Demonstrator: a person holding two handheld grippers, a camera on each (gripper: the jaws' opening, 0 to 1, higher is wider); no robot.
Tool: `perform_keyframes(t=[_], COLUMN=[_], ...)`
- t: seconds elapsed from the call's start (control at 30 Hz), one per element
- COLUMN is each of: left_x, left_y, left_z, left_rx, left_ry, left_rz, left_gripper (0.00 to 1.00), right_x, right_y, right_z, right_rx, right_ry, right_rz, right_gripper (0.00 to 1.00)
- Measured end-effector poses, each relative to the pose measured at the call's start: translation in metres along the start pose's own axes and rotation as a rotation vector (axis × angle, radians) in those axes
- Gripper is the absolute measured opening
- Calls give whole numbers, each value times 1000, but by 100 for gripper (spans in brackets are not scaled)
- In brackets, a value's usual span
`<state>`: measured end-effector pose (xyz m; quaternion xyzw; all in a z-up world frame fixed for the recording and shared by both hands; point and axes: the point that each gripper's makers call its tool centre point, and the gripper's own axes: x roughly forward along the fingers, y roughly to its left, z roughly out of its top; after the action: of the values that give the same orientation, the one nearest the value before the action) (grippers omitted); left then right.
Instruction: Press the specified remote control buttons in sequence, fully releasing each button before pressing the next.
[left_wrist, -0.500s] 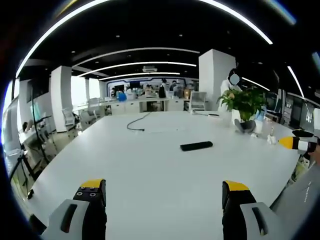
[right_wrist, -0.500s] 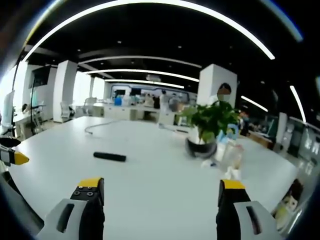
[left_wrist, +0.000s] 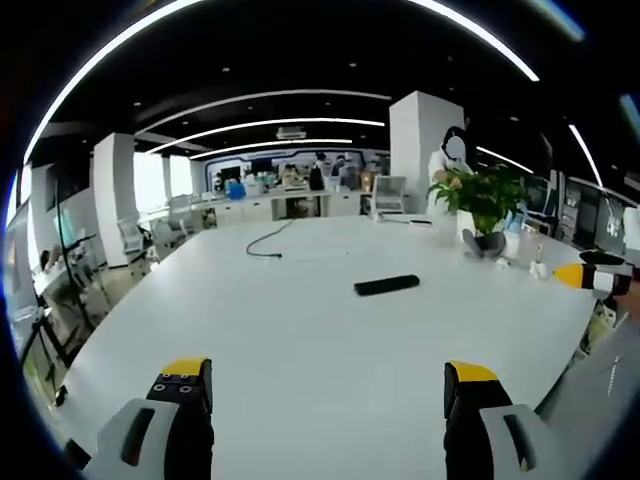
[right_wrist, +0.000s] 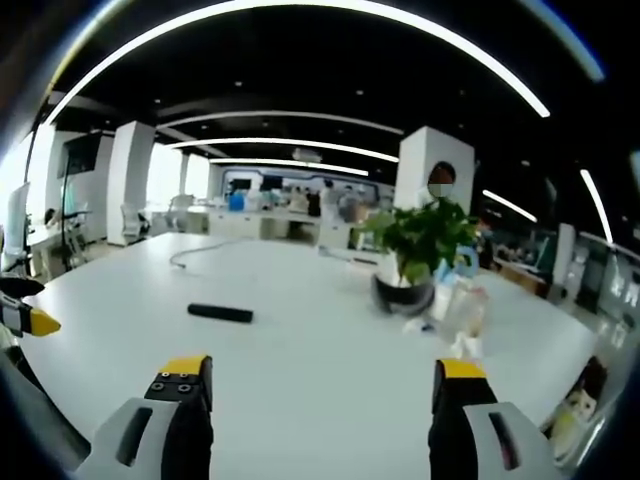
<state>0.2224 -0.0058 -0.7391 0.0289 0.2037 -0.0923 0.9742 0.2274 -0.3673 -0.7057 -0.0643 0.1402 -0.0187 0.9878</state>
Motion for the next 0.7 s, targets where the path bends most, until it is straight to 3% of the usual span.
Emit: perform_keyframes(t=[0.7], left_x=[-1], left_y=[-3], left_z=[1], left_rx=[-11], left_ry=[-3], left_rz=[-15], left_gripper=[98], right_x=[0], right_y=[3], right_z=[-3], right_rx=[6], right_ry=[15], right_rz=[14], right_gripper=[84])
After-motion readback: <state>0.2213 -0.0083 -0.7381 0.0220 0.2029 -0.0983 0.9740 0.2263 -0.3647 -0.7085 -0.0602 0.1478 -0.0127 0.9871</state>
